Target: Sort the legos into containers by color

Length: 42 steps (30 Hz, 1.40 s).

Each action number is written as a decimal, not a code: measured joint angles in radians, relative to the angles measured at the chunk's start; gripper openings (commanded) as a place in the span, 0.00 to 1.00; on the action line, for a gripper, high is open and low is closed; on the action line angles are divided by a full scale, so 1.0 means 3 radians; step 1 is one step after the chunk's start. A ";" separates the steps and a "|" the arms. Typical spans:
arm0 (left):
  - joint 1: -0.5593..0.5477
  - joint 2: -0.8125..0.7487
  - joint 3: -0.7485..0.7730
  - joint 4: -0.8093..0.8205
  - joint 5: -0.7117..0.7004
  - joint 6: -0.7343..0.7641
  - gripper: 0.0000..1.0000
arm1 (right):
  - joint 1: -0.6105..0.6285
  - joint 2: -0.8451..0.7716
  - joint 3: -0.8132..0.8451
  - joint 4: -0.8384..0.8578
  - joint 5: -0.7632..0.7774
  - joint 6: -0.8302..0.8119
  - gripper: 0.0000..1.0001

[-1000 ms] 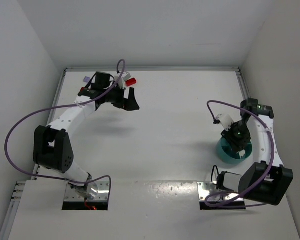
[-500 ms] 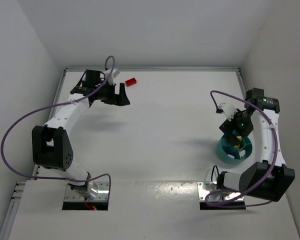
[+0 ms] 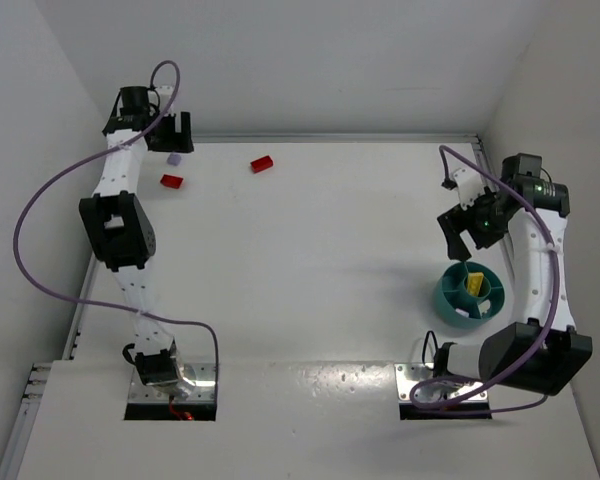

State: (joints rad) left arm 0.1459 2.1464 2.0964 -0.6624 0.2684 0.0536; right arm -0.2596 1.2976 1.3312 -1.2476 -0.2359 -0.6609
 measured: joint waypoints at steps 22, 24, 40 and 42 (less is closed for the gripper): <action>0.0211 0.1356 0.0690 0.0337 -0.0532 0.0009 0.87 | 0.0000 0.0277 0.0041 0.0200 -0.0294 0.0477 0.88; 0.0211 0.1409 0.0693 0.0401 -0.0535 -0.0019 0.87 | 0.0001 0.0310 0.0041 0.0206 -0.0299 0.0492 0.88; 0.0211 0.1762 0.0946 0.0921 -0.0529 -0.0164 0.59 | 0.0003 0.0413 0.0111 0.0205 -0.0327 0.0601 0.87; 0.0211 0.1787 0.0966 0.0978 -0.0539 -0.0158 0.59 | 0.0003 0.0430 0.0113 0.0205 -0.0341 0.0613 0.87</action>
State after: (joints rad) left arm 0.2092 2.6823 2.3863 -0.3691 0.1066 0.0063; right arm -0.2588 1.4265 1.3651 -1.1862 -0.3382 -0.4770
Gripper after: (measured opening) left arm 0.597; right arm 0.872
